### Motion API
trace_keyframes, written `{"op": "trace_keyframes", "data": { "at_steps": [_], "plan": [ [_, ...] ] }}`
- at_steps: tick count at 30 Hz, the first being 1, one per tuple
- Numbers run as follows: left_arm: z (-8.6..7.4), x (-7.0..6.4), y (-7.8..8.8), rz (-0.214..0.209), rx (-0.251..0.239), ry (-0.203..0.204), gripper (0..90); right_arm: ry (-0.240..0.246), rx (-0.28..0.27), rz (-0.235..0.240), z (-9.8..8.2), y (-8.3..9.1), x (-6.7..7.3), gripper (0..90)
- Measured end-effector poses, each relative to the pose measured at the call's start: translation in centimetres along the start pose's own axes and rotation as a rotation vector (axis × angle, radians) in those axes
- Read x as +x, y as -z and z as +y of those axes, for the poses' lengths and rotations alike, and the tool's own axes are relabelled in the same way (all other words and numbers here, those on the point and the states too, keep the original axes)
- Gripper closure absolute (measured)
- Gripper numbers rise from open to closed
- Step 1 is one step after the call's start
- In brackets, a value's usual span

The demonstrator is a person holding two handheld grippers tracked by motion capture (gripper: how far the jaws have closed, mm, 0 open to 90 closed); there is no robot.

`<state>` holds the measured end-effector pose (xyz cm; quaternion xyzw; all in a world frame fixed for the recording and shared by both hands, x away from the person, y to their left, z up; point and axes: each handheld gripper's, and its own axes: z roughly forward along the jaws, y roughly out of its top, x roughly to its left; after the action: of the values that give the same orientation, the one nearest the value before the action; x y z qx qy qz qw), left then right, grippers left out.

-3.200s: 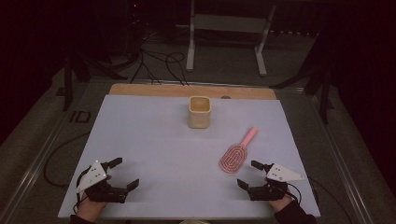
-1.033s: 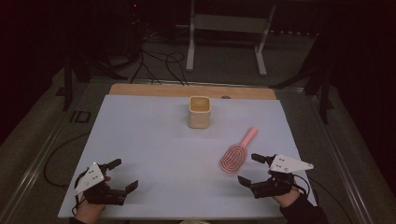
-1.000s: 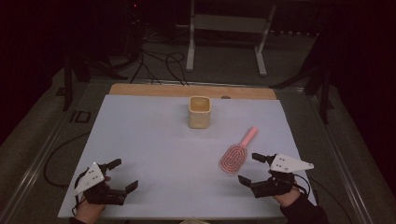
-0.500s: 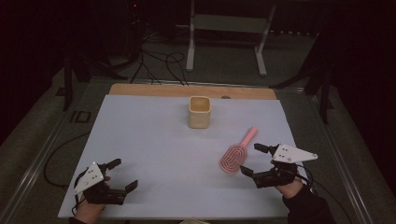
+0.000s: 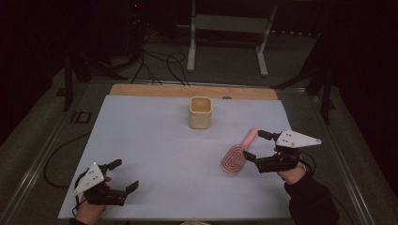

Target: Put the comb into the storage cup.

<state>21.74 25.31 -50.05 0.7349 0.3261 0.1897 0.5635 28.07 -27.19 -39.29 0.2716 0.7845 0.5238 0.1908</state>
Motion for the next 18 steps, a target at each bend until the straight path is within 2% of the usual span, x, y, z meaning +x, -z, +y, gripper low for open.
{"op": "trace_keyframes", "data": {
  "at_steps": [12,18],
  "plan": [
    [0.0,0.1,0.0,0.000,-0.002,0.007,0.1,-0.028,0.000,-0.033,0.9,-1.0,-2.5,9.7],
    [0.0,0.1,0.0,0.002,-0.002,0.007,0.1,-0.048,0.025,-0.046,0.9,-1.8,-3.9,10.4]
  ]
}}
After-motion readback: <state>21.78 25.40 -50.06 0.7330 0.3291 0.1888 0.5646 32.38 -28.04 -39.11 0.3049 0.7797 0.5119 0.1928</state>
